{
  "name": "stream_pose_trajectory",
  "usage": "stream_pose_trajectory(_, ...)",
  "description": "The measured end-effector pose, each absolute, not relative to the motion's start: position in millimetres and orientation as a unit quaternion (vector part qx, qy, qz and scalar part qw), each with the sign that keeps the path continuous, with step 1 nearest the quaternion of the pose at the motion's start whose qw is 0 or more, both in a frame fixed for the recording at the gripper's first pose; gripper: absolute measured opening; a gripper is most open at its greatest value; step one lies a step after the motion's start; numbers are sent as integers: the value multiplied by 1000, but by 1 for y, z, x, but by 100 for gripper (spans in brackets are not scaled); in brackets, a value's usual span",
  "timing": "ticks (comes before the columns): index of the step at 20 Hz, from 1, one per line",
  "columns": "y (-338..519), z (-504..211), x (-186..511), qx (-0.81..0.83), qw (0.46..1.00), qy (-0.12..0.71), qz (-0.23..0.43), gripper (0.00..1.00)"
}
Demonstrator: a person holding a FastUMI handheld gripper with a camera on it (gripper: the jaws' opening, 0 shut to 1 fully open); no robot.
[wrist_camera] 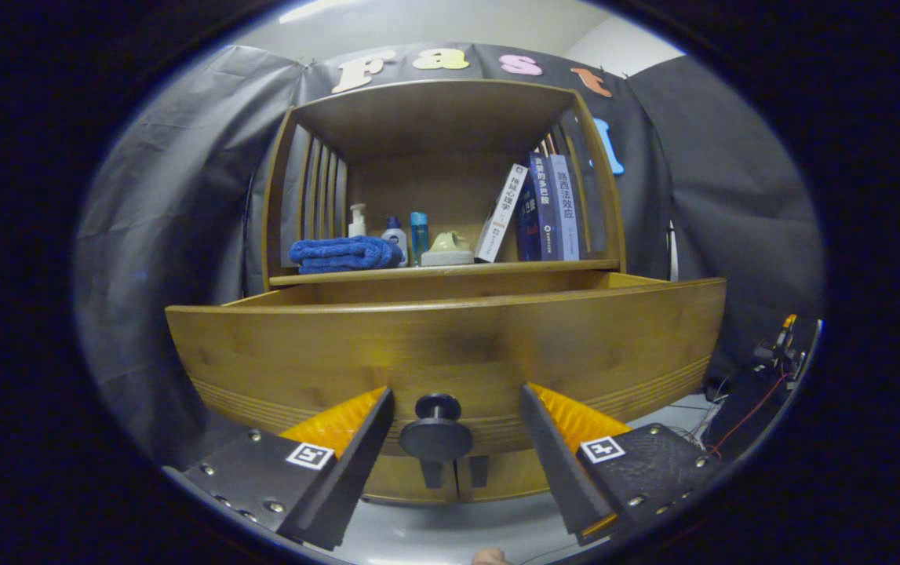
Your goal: Pull open the drawer, take out the items inside it, and place them on the countertop above the cabinet.
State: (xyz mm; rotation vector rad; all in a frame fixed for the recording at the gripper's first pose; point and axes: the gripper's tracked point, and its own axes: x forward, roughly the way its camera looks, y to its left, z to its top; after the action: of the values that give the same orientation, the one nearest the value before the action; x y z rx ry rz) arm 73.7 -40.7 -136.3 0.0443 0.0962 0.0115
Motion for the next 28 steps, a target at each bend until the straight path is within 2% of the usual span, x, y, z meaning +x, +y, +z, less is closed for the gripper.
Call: stream_pose_trajectory(28,-27,-135,220,44,995,86,-7,99)
